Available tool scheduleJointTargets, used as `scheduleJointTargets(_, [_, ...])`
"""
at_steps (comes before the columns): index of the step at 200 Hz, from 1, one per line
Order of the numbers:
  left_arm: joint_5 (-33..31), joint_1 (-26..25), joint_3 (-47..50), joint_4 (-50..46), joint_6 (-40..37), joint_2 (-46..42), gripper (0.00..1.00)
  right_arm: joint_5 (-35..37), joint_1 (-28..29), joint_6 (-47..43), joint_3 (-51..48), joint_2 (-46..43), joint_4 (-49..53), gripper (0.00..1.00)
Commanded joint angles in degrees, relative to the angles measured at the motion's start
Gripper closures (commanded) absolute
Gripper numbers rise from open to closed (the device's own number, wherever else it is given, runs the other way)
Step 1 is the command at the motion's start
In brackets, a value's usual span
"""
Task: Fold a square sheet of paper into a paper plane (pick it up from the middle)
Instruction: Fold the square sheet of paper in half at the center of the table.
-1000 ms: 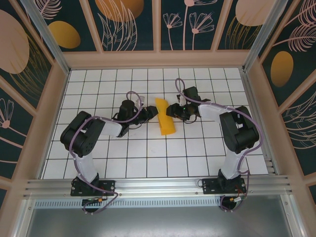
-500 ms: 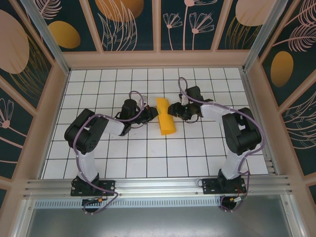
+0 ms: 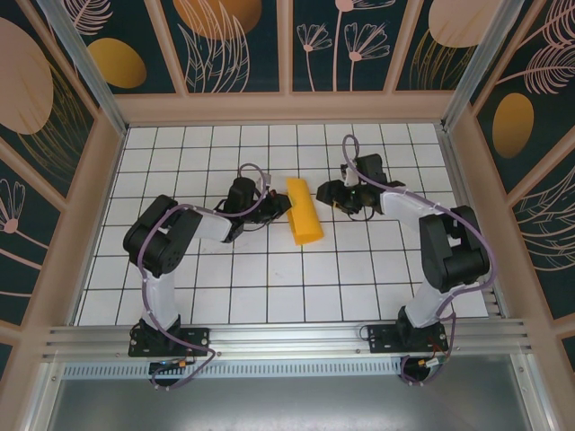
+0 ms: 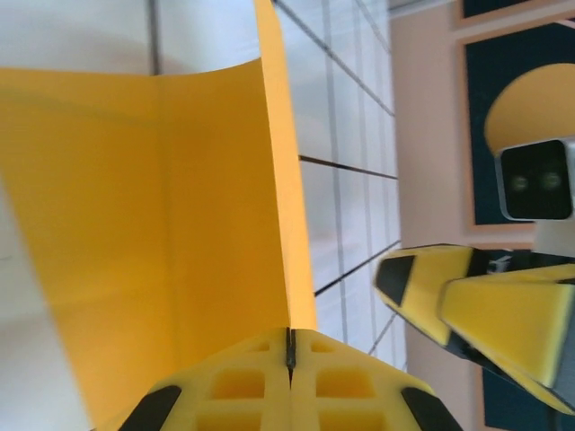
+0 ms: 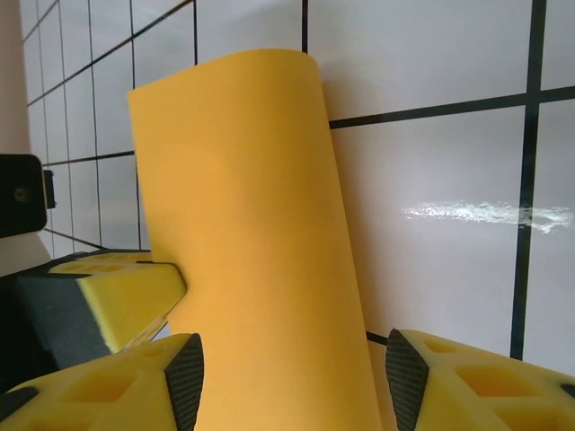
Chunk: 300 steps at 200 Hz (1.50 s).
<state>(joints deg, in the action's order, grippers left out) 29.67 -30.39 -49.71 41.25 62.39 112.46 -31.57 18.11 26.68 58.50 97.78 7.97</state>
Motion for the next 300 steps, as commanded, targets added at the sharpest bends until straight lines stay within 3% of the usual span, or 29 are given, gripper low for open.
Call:
scheduleJointTargets(1, [-3.66, -0.28, -1.61, -6.62, -1.57, 1.34, 1.00, -0.80, 1.57, -4.61, 3.96, 3.64, 4.63, 0.40])
scheduleJointTargets(96, [-3.60, -0.22, -2.55, -8.82, -0.49, 3.02, 1.00, 2.44, 5.62, -10.67, 14.63, 15.28, 13.93, 0.41])
scheduleJointTargets(134, [-3.78, -0.28, -2.62, -9.61, -0.54, 2.25, 0.90, 4.75, 5.71, -11.69, 16.12, 17.72, 16.21, 0.47])
scheduleJointTargets(147, [-5.85, -0.24, -2.71, -11.89, -1.44, 0.94, 0.83, 6.37, 5.72, -12.15, 16.15, 18.27, 16.93, 0.49])
scheduleJointTargets(170, [-16.21, -0.19, -3.36, -21.01, -4.76, -3.59, 0.74, 10.90, 6.06, -13.22, 16.45, 19.54, 18.28, 0.54])
scheduleJointTargets(185, [-19.53, -0.19, -4.04, -23.94, -6.56, -5.63, 0.71, 12.22, 6.08, -13.46, 16.34, 20.23, 18.58, 0.56])
scheduleJointTargets(300, [-21.20, -0.19, -4.49, -24.17, -9.16, -7.43, 0.70, 15.17, 6.21, -16.17, 18.60, 24.06, 22.19, 0.58])
